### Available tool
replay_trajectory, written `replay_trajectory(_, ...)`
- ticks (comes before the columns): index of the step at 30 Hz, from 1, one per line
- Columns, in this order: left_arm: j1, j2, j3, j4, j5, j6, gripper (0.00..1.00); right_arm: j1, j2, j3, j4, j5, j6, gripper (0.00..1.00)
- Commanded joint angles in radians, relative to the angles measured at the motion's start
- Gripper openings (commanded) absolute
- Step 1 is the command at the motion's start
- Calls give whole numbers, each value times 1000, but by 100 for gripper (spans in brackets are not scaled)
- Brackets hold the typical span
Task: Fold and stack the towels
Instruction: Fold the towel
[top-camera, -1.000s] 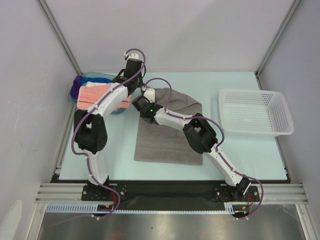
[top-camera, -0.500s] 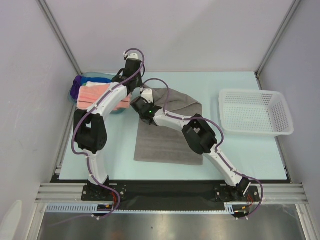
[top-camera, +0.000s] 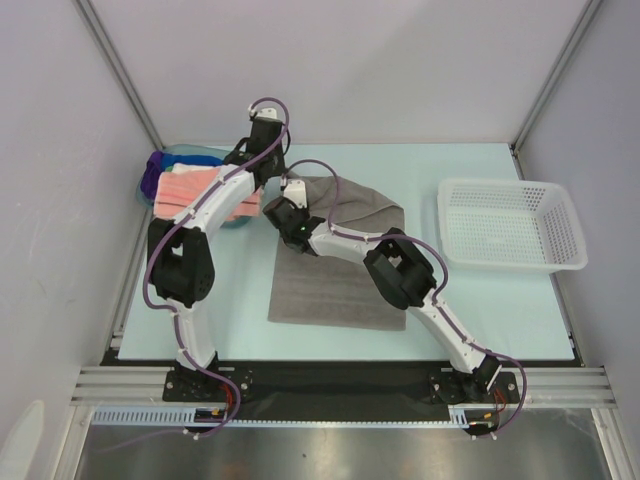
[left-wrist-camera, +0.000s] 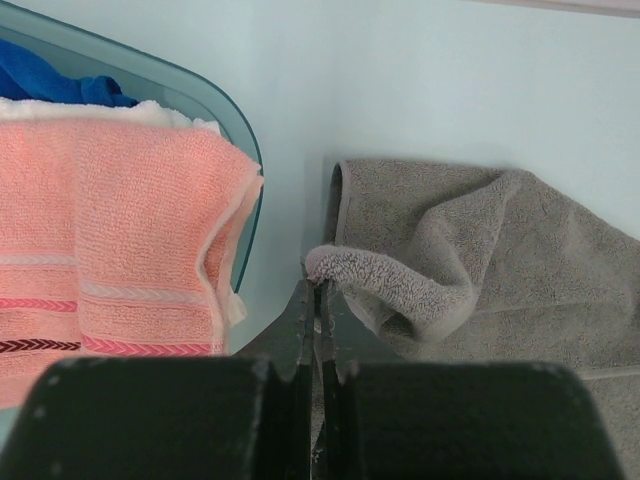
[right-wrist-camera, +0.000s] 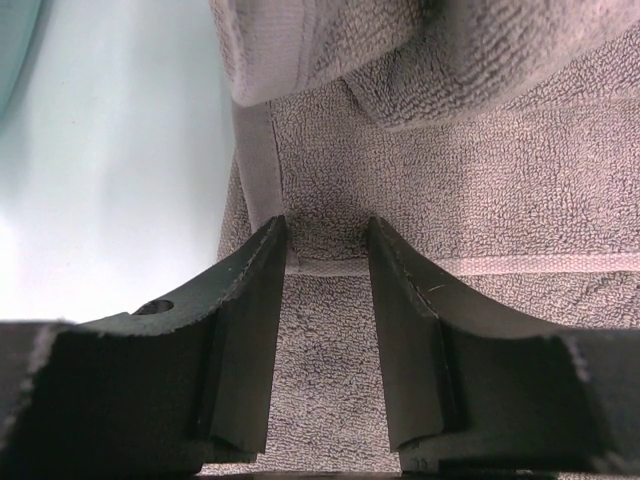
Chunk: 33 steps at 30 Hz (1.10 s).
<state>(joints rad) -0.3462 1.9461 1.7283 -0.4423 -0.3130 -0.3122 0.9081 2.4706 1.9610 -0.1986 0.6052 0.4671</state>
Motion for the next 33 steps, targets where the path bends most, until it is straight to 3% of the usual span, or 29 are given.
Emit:
replay_trajectory(1,10,11,40,33,-1,4,0,43,-68,-10,53,1,-25,43)
replay_trajectory(6,10,13,39,31,0,4,0,40,-61,-24,54,-15,-12,41)
replay_trajectory(10,10,14,37,31,-1,5,0,29,-82,-53,51,-2,2,19)
replay_trajectory(15,12,14,39,34,0,5,0,6,-119,-100,65,7,-1,8)
replay_trajectory(24,19,13,48,36,-1,10,0,-54,-255,-195,132,-50,-7,12)
replay_trajectory(28,19,13,53,39,2,13,0,-78,-286,-217,149,-111,-18,35)
replay_trajectory(33,19,22,53,40,8,12,0,-58,-274,-211,177,-183,-65,39)
